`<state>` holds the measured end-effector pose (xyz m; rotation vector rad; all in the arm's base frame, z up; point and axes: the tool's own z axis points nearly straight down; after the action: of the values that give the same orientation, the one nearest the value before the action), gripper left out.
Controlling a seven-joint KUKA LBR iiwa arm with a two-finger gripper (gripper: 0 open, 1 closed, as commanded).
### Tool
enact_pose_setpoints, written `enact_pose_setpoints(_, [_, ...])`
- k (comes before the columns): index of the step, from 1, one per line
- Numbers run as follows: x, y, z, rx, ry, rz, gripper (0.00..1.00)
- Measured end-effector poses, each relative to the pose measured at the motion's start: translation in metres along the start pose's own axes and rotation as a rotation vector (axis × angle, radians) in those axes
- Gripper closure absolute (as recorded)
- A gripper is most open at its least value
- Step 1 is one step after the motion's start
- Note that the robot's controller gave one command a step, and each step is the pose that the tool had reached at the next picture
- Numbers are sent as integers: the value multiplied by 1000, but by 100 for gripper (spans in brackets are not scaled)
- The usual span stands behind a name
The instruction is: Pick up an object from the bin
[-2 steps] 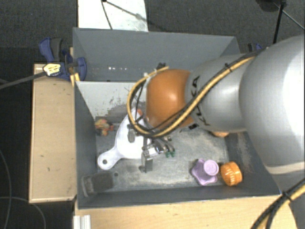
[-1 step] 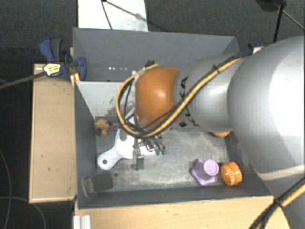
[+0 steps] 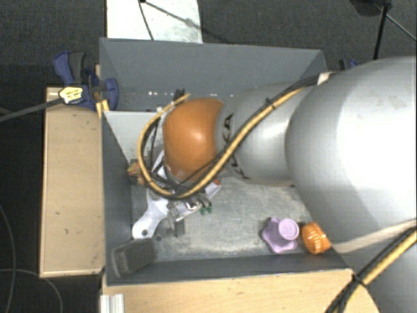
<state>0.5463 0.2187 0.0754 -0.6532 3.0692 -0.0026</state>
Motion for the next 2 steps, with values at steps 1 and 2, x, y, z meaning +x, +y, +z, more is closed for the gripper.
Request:
enact_pose_setpoints(1, [-3,8,8,-10,22,-117,100])
enact_pose_setpoints(2, [-3,8,8,-10,22,-116,100])
